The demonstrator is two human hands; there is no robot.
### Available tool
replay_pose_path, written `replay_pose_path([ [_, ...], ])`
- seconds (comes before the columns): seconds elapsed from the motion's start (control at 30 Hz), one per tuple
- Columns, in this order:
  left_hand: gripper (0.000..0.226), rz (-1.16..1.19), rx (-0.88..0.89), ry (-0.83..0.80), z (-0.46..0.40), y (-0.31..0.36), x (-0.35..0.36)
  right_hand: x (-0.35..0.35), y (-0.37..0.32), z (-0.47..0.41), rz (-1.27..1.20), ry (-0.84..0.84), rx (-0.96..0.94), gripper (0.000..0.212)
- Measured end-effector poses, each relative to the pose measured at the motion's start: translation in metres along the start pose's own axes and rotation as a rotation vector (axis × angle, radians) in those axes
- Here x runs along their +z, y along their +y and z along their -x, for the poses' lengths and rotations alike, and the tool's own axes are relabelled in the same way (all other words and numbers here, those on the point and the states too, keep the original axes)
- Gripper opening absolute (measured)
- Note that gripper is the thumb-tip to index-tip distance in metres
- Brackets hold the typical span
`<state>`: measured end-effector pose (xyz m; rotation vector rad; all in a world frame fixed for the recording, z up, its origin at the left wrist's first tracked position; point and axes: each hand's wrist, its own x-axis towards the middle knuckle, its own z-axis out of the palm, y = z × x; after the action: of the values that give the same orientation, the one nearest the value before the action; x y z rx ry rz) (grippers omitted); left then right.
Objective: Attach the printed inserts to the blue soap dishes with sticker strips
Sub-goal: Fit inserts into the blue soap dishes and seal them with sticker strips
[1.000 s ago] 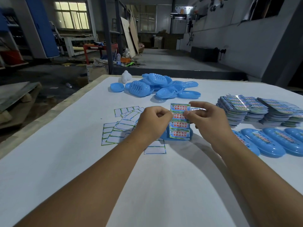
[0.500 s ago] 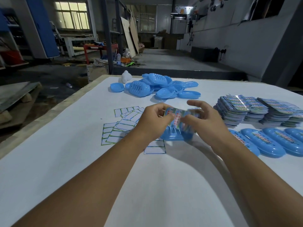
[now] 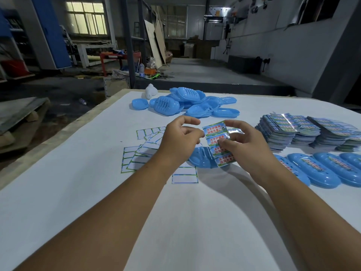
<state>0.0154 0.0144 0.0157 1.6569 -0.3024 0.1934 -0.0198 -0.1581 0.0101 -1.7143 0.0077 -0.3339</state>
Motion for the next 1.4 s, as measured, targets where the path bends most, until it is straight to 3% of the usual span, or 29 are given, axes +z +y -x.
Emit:
replay_pose_path([
  [0.7, 0.022, -0.048, 0.002, -0.004, 0.003, 0.003, 0.000, 0.001, 0.000, 0.000, 0.036, 0.012, 0.044, 0.040],
  [0.8, 0.022, -0.058, 0.006, -0.006, 0.005, 0.005, 0.000, 0.001, 0.001, 0.003, 0.213, 0.109, -0.059, 0.039],
  [0.9, 0.023, -0.060, 0.026, -0.027, 0.007, 0.006, 0.002, 0.001, 0.001, 0.005, 0.457, 0.181, -0.225, 0.021],
  [0.97, 0.023, -0.061, 0.042, -0.050, 0.009, 0.005, 0.003, 0.001, 0.000, 0.006, 0.472, 0.161, -0.274, 0.010],
  [1.1, 0.022, -0.102, 0.064, -0.082, 0.011, 0.005, 0.004, 0.003, -0.003, 0.010, 0.421, 0.087, -0.270, 0.019],
  [1.4, 0.020, -0.093, 0.076, -0.112, 0.013, 0.004, 0.009, 0.007, -0.005, 0.014, 0.484, 0.093, -0.280, 0.028],
])
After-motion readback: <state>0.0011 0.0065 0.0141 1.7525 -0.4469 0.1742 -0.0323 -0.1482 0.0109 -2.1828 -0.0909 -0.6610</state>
